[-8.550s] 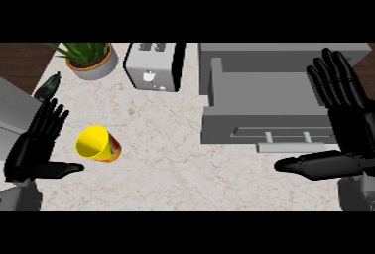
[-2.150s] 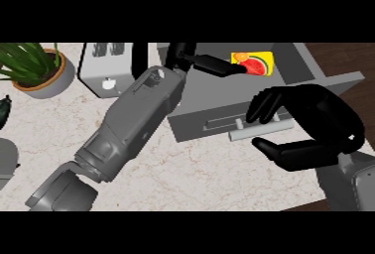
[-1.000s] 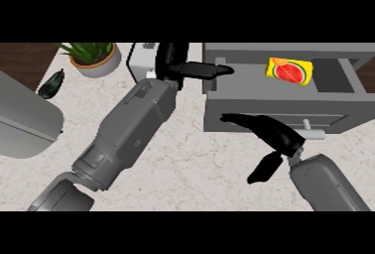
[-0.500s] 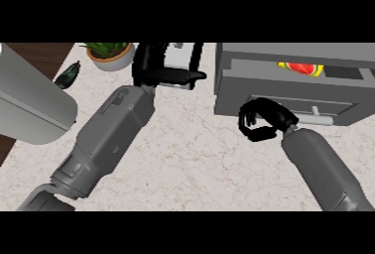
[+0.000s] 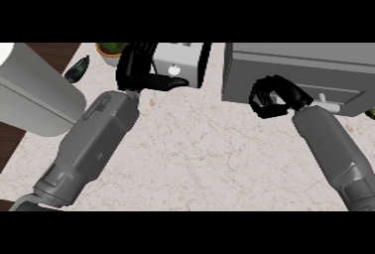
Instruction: Pick up the cup, place it into the drawer and close the drawer
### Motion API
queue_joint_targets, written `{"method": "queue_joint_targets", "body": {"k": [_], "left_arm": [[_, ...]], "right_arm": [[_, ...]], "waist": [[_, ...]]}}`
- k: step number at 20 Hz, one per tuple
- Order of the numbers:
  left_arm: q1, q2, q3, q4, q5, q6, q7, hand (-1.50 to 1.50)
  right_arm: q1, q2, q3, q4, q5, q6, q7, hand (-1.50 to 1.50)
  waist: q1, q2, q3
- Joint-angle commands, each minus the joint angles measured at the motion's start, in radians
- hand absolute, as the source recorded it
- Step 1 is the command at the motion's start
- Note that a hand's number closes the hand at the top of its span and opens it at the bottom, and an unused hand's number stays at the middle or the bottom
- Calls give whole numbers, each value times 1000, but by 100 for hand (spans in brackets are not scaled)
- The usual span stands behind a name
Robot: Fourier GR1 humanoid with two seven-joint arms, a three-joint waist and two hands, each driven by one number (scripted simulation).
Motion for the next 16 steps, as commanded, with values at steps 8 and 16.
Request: {"method": "queue_joint_targets", "body": {"k": [8, 16], "left_arm": [[60, 46, -9, -49, 3, -64, 14, -150], [88, 47, -19, -75, 8, -99, 16, -150]], "right_arm": [[-182, -128, -129, 52, -72, 16, 60, 150], [-172, -150, -158, 6, -125, 70, 74, 150]], "waist": [[55, 20, -5], [78, 19, -6]]}}
